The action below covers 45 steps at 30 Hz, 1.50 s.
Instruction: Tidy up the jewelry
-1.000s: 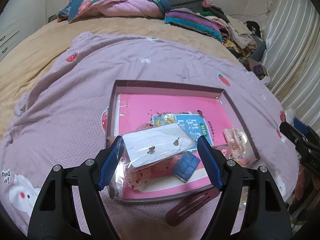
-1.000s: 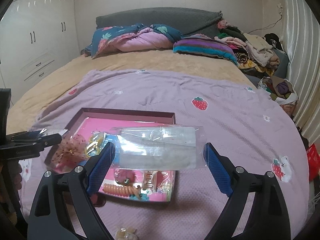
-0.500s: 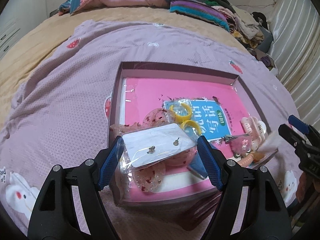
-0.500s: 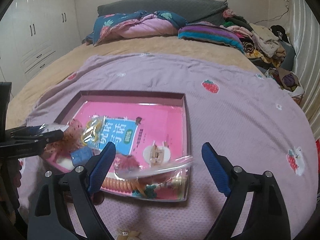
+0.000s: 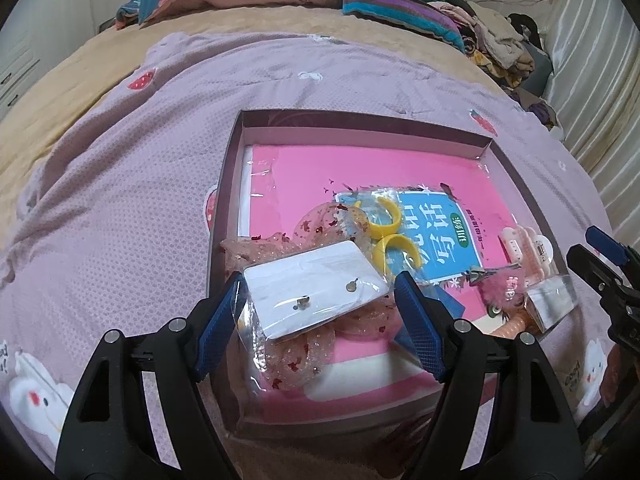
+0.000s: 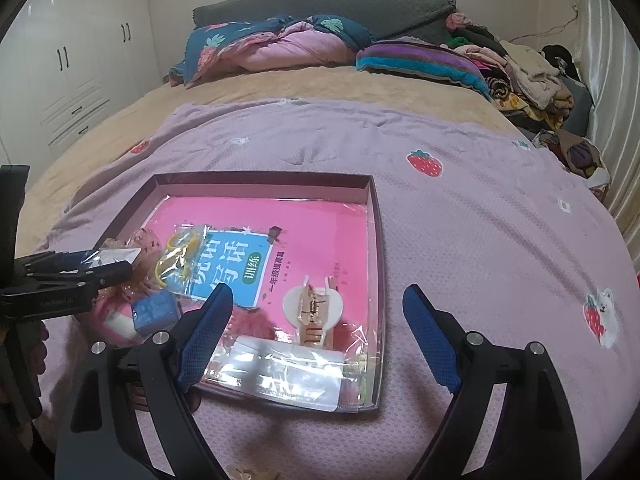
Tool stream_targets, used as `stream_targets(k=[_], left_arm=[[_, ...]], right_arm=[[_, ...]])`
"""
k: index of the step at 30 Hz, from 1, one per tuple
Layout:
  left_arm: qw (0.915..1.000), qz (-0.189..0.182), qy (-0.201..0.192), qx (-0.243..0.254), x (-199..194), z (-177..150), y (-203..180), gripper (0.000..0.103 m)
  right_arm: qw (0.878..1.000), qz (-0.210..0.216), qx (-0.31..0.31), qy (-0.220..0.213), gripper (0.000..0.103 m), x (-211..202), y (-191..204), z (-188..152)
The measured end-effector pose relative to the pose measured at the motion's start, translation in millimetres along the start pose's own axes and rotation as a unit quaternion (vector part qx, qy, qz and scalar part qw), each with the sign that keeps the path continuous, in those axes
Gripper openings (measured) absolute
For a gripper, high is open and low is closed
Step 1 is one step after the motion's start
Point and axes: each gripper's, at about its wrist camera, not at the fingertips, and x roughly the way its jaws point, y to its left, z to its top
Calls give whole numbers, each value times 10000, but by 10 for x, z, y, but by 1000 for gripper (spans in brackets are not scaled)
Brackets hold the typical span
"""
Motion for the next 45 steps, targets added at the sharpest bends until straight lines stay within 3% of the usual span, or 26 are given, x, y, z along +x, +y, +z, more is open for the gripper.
stream_targets(k=[16,23,45], left_arm=[[9999,-67,35,84,-50,24,-100,81],[9998,-109,-111,100,-244,32,-156,93],[9958,-329,-850,69,-1161,-195,-257,93]], right_arm=[[9991,103,412,78,95,-112,-171,-49],[9989,107,452,-47,96,-320,-184,-68],[9969,266,328,-670,97,-1221,-6,-267]])
